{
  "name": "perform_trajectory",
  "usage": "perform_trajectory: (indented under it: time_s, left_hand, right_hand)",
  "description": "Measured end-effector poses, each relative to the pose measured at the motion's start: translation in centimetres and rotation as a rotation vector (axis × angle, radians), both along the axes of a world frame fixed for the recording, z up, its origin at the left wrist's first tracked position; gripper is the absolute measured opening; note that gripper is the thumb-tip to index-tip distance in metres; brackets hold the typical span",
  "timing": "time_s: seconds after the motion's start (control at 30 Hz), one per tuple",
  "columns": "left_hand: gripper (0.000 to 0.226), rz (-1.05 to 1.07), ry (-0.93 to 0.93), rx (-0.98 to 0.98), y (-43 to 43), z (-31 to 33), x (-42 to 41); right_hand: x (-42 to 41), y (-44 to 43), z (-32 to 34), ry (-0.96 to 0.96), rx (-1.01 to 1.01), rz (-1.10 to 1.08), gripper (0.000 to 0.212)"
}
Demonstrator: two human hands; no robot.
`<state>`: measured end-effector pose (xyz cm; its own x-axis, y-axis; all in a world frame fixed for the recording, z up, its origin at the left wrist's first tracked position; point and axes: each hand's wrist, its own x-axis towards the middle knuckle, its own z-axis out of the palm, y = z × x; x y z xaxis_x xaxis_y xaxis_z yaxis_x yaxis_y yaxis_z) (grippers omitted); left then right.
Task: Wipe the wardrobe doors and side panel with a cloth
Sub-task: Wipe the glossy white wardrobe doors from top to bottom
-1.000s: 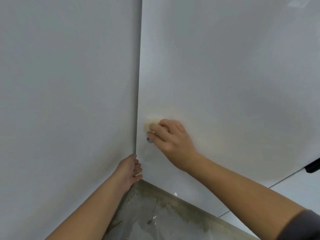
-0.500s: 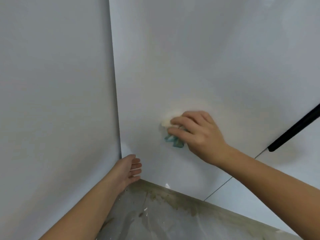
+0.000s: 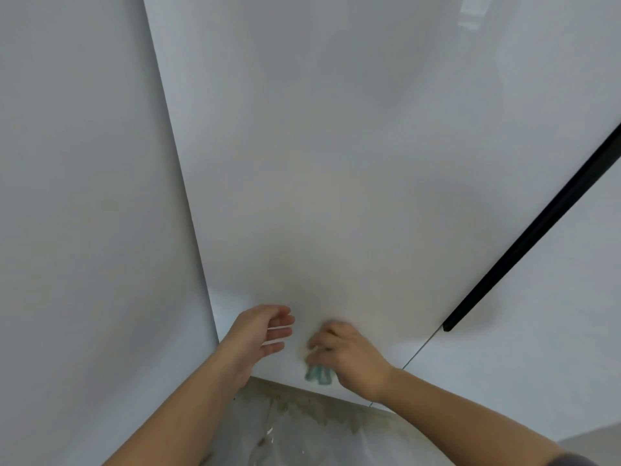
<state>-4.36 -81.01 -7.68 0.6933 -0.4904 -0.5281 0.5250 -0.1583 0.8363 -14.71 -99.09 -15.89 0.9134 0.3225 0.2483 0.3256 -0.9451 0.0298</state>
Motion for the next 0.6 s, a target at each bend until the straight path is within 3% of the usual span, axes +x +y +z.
perform_trajectory:
  time_s: [0.13,0.27,0.4,0.5,0.6]
  left_hand:
    - [0.021,0.049,-0.070,0.006,0.4,7.3,0.1]
    - [0.022,0.068,-0.201,-0.028,1.5,18.2,-0.8]
    - [0.020,0.017,-0.362,-0.130,2.9,31.5,-2.9]
    - [0.018,-0.039,-0.495,-0.166,3.7,43.2,-4.6]
    - [0.013,-0.088,-0.632,-0.186,3.9,53.5,-6.3]
  right_hand:
    - [0.4,2.3,11.0,-0.089,0.672,-0.234,0.051]
    - [-1.3,5.8,25.4,-0.041,1.328,-0.442,0.056]
    - [-3.5,8.6,38.9,0.165,1.876,-0.511,0.033]
    - [-5.9,9.9,50.2,0.275,2.092,-0.467,0.026]
    - [-8.5,10.8,60.2,0.261,2.122,-0.364,0.038]
